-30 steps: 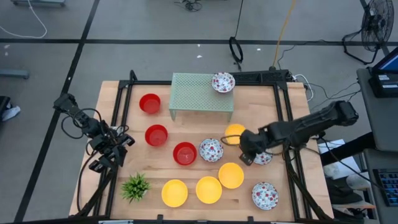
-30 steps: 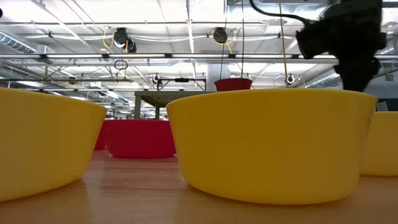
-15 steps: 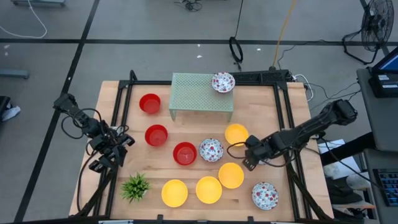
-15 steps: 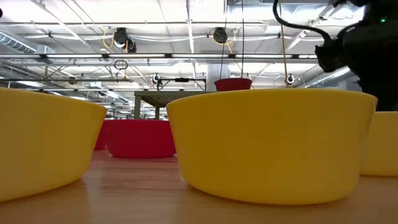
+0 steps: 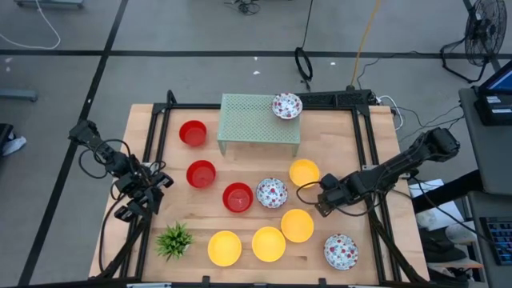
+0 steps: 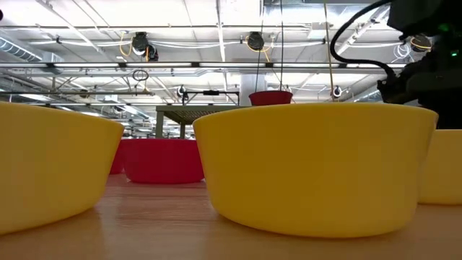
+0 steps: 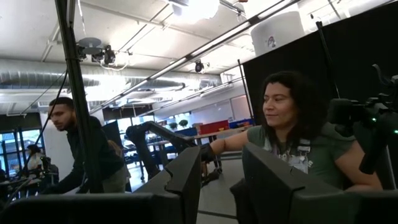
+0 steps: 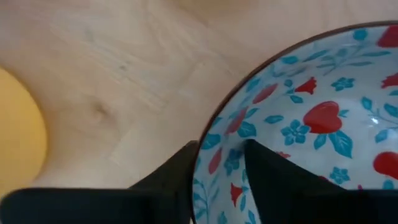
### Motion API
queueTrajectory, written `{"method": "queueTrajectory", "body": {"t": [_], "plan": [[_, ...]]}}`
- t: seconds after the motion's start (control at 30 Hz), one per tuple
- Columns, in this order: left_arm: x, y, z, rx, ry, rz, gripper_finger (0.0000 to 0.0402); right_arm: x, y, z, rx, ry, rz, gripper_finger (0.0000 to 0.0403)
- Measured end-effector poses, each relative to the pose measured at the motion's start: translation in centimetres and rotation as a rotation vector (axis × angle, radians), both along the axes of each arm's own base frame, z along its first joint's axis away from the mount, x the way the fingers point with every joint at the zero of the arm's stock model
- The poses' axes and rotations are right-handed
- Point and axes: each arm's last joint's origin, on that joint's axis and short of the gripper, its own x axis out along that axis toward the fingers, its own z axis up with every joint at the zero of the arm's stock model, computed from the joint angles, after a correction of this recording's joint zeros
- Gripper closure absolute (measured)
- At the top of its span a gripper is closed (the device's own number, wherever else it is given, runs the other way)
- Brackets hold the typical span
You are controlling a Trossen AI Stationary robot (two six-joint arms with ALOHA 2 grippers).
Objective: Pick & Place Mini bowls
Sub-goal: Stack the red patterned bowl on top of the red patterned bowl on the shelf
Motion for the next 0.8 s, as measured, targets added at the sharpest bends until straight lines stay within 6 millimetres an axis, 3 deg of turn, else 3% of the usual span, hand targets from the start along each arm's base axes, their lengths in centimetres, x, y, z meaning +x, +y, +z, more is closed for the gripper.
{"method": "queueTrajectory", "body": {"t": [0.2,0.5,0.8], "plan": [[0.0,0.0,0.0,0.000,0.000,0.000,0.0279,-0.5,-0.2,0.1,-0.016,0.035,0.015,0.0383],[0.0,0.0,0.0,0.000,0.000,0.000,0.0279,-0.7,-0.4,1.2,-0.019,-0.022,0.015,0.0388],[0.0,0.0,0.0,0.000,0.000,0.001,0.0279,0.6,-0.5,5.6,-0.133,-0.296,0.102,0.0401]]}}
